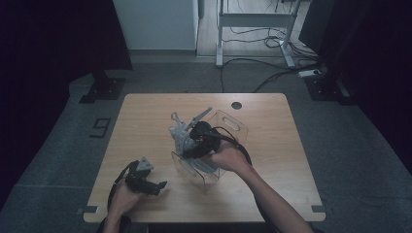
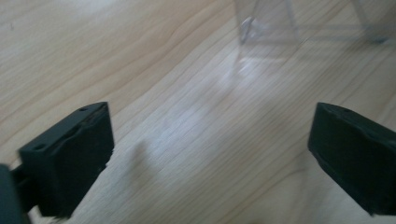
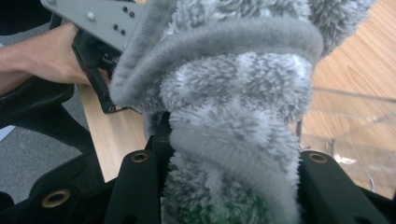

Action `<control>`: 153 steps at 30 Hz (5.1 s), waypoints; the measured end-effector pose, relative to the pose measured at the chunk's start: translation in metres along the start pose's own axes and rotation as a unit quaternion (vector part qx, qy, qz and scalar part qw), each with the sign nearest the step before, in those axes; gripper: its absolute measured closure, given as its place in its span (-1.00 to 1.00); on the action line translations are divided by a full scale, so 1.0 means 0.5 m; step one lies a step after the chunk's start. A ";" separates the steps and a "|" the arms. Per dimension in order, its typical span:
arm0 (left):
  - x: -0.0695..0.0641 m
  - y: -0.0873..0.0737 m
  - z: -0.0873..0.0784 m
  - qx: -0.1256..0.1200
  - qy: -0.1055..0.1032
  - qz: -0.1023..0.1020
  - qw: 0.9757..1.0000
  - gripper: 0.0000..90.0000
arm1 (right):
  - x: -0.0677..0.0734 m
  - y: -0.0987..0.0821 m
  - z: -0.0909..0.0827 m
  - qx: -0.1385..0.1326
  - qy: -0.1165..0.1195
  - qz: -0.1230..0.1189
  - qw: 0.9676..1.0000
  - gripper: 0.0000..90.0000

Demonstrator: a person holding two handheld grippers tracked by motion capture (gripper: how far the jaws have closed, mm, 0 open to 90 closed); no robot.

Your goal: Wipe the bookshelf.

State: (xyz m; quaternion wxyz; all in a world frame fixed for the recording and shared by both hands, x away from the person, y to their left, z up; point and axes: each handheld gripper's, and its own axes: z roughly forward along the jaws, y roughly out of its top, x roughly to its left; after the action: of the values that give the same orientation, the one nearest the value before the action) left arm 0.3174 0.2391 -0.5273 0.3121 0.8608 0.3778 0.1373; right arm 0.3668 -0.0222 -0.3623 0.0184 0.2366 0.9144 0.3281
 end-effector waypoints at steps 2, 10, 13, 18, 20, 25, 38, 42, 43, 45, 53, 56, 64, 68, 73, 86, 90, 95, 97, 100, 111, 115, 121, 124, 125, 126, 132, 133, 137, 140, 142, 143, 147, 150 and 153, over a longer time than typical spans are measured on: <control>0.008 -0.008 0.007 0.010 0.004 -0.001 1.000 -1.00 | 0.002 0.012 0.015 0.002 0.002 0.001 1.000 0.27; 0.017 -0.019 0.023 0.030 0.000 -0.007 1.000 -1.00 | 0.014 0.051 0.073 0.025 0.006 -0.002 1.000 0.26; 0.022 -0.023 0.023 0.024 0.002 -0.009 1.000 -1.00 | 0.019 0.058 0.093 0.040 -0.001 -0.005 0.999 0.25; 0.027 -0.025 0.022 0.019 0.003 -0.011 1.000 -1.00 | 0.028 0.061 0.111 0.058 -0.022 -0.009 0.998 0.27; 0.026 -0.026 0.023 0.017 0.004 -0.012 1.000 -1.00 | 0.032 0.060 0.113 0.059 -0.029 -0.015 0.998 0.27; 0.025 -0.027 0.024 0.013 0.008 -0.017 1.000 -1.00 | 0.037 0.061 0.109 0.061 -0.036 -0.022 0.997 0.27; 0.023 -0.034 0.024 -0.002 0.012 -0.019 1.000 -1.00 | 0.049 0.031 0.078 0.051 -0.034 -0.030 0.998 0.24; 0.023 -0.034 0.024 -0.003 0.013 -0.020 1.000 -1.00 | 0.051 0.012 0.065 0.044 -0.030 -0.027 0.998 0.23; 0.023 -0.034 0.024 -0.003 0.014 -0.020 1.000 -1.00 | 0.051 0.007 0.062 0.042 -0.030 -0.027 0.998 0.23; 0.023 -0.034 0.024 -0.003 0.014 -0.020 1.000 -1.00 | 0.054 -0.003 0.055 0.041 -0.029 -0.026 0.998 0.23; 0.023 -0.034 0.024 -0.001 0.014 -0.021 1.000 -1.00 | 0.062 -0.046 0.030 0.030 -0.027 -0.026 0.999 0.22; 0.023 -0.034 0.024 -0.002 0.015 -0.021 1.000 -1.00 | 0.066 -0.065 0.021 0.026 -0.028 -0.029 0.999 0.21; 0.023 -0.034 0.024 -0.002 0.015 -0.021 1.000 -1.00 | 0.078 -0.104 0.005 0.021 -0.035 -0.033 0.999 0.21; 0.023 -0.034 0.024 -0.001 0.014 -0.020 1.000 -1.00 | 0.081 -0.124 -0.001 0.016 -0.034 -0.034 0.999 0.21; 0.023 -0.034 0.024 -0.001 0.014 -0.019 1.000 -1.00 | 0.084 -0.151 -0.003 0.013 -0.034 -0.034 0.999 0.21; 0.023 -0.034 0.024 -0.001 0.013 -0.020 1.000 -1.00 | 0.071 -0.215 0.024 0.016 -0.030 -0.018 0.999 0.26; 0.023 -0.034 0.024 -0.001 0.014 -0.020 1.000 -1.00 | 0.068 -0.231 0.043 0.017 -0.028 -0.014 0.999 0.27; 0.023 -0.034 0.024 -0.001 0.014 -0.020 1.000 -1.00 | 0.067 -0.244 0.057 0.012 -0.031 -0.015 0.999 0.27; 0.023 -0.034 0.024 -0.001 0.013 -0.020 1.000 -1.00 | 0.068 -0.249 0.063 0.012 -0.034 -0.017 0.999 0.27; 0.023 -0.034 0.024 -0.001 0.014 -0.020 1.000 -1.00 | 0.069 -0.254 0.071 0.011 -0.036 -0.016 0.999 0.28; 0.023 -0.034 0.024 -0.001 0.014 -0.021 1.000 -1.00 | 0.066 -0.274 0.099 0.021 -0.039 -0.014 0.999 0.28; 0.023 -0.034 0.024 -0.002 0.013 -0.021 1.000 -1.00 | 0.063 -0.288 0.122 0.041 -0.041 -0.016 0.998 0.28; 0.023 -0.035 0.023 -0.002 0.014 -0.020 1.000 -1.00 | 0.053 -0.311 0.157 0.058 -0.029 -0.003 0.998 0.28; 0.023 -0.035 0.023 -0.003 0.014 -0.021 1.000 -1.00 | 0.051 -0.314 0.161 0.058 -0.026 0.000 0.998 0.28; 0.023 -0.035 0.023 -0.003 0.014 -0.021 1.000 -1.00 | 0.051 -0.314 0.160 0.059 -0.027 -0.001 0.998 0.28; 0.023 -0.035 0.023 -0.003 0.014 -0.021 1.000 -1.00 | 0.052 -0.314 0.160 0.059 -0.027 -0.001 0.998 0.28; 0.023 -0.035 0.023 -0.003 0.014 -0.020 1.000 -1.00 | 0.055 -0.316 0.143 0.058 -0.032 -0.012 0.998 0.27; 0.023 -0.035 0.023 -0.003 0.014 -0.020 1.000 -1.00 | 0.056 -0.318 0.135 0.055 -0.032 -0.013 0.998 0.27; 0.023 -0.035 0.024 -0.004 0.014 -0.021 1.000 -1.00 | 0.058 -0.322 0.108 0.045 -0.033 -0.015 0.998 0.27; 0.023 -0.035 0.024 -0.004 0.015 -0.022 1.000 -1.00 | 0.060 -0.325 0.086 0.037 -0.034 -0.016 0.999 0.27; 0.023 -0.035 0.024 -0.004 0.014 -0.022 1.000 -1.00 | 0.061 -0.328 0.071 0.030 -0.035 -0.016 0.999 0.27; 0.023 -0.035 0.024 -0.004 0.015 -0.022 1.000 -1.00 | 0.062 -0.329 0.064 0.028 -0.036 -0.015 0.999 0.27; 0.023 -0.035 0.024 -0.005 0.015 -0.022 1.000 -1.00 | 0.061 -0.335 0.035 0.017 -0.040 -0.013 0.999 0.27; 0.023 -0.035 0.024 -0.005 0.015 -0.022 1.000 -1.00 | 0.058 -0.338 0.017 0.011 -0.041 -0.008 0.999 0.27; 0.023 -0.035 0.024 -0.005 0.015 -0.022 1.000 -1.00 | 0.054 -0.341 -0.004 0.001 -0.043 -0.003 0.999 0.27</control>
State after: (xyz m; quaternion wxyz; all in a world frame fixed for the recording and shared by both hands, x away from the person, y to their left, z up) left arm 0.3211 0.2514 -0.5478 0.3136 0.8488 0.4003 0.1449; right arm 0.2708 -0.1260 -0.4613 0.0589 0.2475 0.9139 0.3164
